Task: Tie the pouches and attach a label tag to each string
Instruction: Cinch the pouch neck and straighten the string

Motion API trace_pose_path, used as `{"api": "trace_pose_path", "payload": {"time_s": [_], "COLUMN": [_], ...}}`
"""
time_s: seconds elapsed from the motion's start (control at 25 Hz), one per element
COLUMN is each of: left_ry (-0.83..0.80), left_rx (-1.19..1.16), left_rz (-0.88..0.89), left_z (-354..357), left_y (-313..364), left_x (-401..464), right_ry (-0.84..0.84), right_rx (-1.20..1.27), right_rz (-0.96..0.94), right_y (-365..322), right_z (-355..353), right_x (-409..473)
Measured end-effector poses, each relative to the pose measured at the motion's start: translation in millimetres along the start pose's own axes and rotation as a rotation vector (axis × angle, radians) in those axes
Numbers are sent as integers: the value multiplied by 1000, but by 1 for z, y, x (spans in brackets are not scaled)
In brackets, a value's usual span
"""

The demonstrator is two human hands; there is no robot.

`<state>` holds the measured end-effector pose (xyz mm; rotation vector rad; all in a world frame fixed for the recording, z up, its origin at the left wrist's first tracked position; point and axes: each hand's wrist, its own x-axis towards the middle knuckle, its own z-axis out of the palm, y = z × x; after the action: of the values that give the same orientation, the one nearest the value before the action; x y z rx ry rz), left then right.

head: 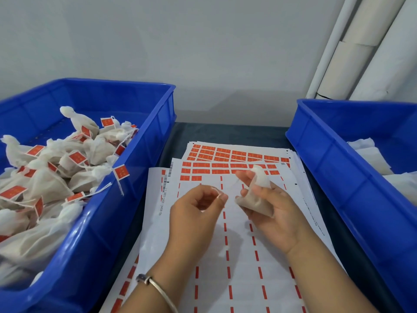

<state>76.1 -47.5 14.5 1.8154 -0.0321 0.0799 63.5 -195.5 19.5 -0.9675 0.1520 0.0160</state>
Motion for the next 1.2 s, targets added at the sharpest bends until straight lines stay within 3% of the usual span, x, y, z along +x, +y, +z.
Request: {"api": "trace_pose_path", "payload": {"time_s": [0.12, 0.2, 0.28, 0.64, 0.92, 1.2], "left_ry": [-58, -67, -85, -104, 13, -71], "left_rx": [224, 276, 246, -135, -154, -520], "left_rz": [268, 401, 418, 105, 82, -271], "left_z": [0, 0, -1, -3, 5, 5], "left_y": [0, -2, -2, 3, 6, 6], "left_x": [-6, -8, -8, -2, -11, -8], "right_ry": [70, 9, -91, -281, -197, -33], "right_rx": [-671, -885, -1002, -972, -1013, -1057], "right_rz": [-134, -169, -132, -168, -308, -506], "right_y": [5, 10, 14, 16, 19, 25], "right_z": [5, 7, 9, 13, 14, 15], "right_x": [-4, -5, -7, -10, -13, -11]}}
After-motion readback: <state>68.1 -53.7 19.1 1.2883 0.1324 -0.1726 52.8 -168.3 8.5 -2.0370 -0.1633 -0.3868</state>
